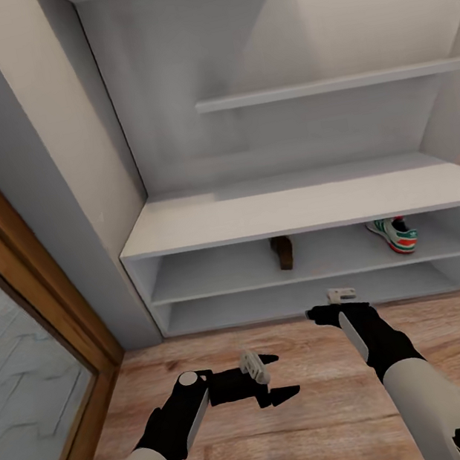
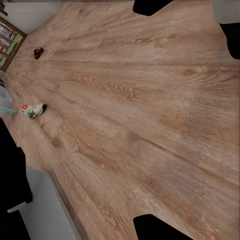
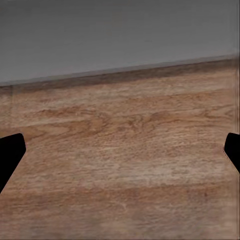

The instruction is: Pick up the two gym shoes and the two sandals from the corridor floor and place them onto the hallstand (shoe rack) in the corridor, making sure they are on the rack and not on the floor. Arrange them so the two gym shoes are next to each other and the two sandals are next to each other.

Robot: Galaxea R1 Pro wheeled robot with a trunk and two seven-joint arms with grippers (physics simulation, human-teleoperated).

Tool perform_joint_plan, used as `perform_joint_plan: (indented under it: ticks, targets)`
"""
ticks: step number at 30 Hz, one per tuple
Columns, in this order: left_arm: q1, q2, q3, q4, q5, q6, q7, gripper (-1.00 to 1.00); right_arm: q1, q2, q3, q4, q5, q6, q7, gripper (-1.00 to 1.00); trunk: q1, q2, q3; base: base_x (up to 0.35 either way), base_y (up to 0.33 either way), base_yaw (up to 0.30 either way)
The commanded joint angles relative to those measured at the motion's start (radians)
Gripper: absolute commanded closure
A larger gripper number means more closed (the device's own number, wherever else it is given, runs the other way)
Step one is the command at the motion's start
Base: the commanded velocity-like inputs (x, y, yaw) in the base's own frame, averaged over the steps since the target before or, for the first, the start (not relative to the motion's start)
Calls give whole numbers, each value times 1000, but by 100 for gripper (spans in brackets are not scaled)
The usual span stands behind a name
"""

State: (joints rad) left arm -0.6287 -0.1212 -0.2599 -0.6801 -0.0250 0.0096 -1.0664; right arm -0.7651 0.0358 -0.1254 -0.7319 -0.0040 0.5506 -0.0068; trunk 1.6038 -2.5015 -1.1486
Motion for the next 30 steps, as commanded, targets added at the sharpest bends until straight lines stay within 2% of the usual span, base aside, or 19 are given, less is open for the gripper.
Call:
perform_joint_plan:
  ticks: [1,30]
  targets:
    - [0,0,1,-1,-3,1,-2,-100,0,1,-3,-1,0,5,-1,-100,0,0,-1,-6,0,-233]
    - [0,2,1,0,-1,1,0,-100,0,0,-6,0,0,5,-1,-100,0,0,-1,0,0,-295]
